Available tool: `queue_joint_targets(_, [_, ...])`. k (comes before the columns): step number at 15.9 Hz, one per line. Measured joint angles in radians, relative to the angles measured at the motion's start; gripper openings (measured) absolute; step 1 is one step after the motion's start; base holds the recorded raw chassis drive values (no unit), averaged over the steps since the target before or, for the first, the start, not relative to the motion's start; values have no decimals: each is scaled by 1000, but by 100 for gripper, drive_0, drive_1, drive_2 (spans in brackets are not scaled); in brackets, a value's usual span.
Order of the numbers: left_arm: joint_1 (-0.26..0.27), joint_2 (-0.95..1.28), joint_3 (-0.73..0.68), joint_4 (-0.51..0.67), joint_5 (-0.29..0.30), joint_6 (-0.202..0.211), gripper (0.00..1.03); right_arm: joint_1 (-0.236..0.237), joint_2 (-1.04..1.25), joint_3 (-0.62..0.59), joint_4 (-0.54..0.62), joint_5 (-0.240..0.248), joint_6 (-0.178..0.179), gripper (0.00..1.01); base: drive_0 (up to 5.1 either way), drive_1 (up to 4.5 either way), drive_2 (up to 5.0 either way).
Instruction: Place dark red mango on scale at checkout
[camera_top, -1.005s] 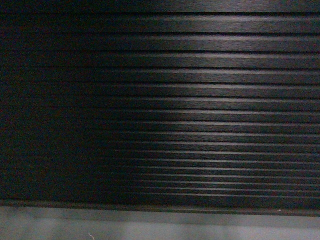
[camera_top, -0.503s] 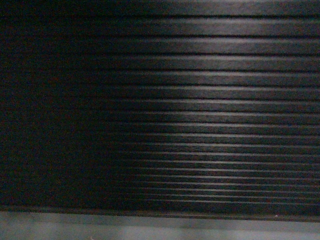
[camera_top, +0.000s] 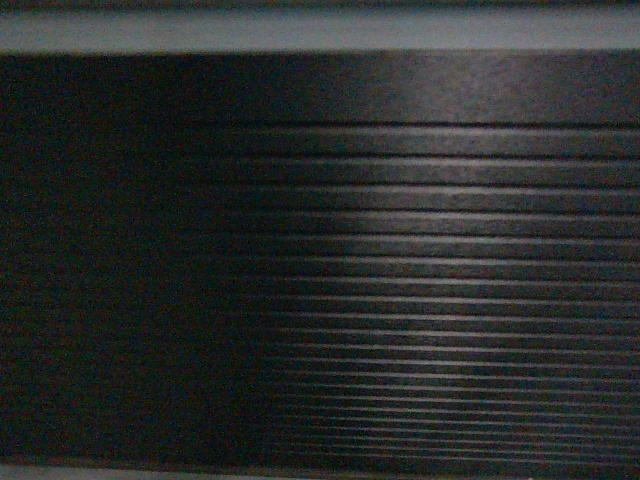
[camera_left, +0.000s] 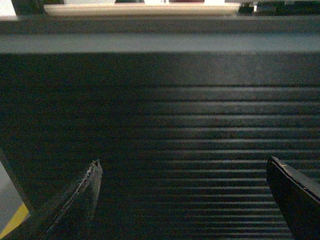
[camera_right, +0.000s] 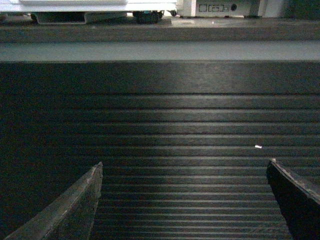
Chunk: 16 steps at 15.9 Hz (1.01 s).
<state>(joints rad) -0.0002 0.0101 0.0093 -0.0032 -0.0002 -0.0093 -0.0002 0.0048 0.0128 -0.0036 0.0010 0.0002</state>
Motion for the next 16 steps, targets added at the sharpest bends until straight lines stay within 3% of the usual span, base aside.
queue_joint_targets(16, [0,0,0,3,-1,-1,98,0,0,0,5,-1,0,98,0,0,0])
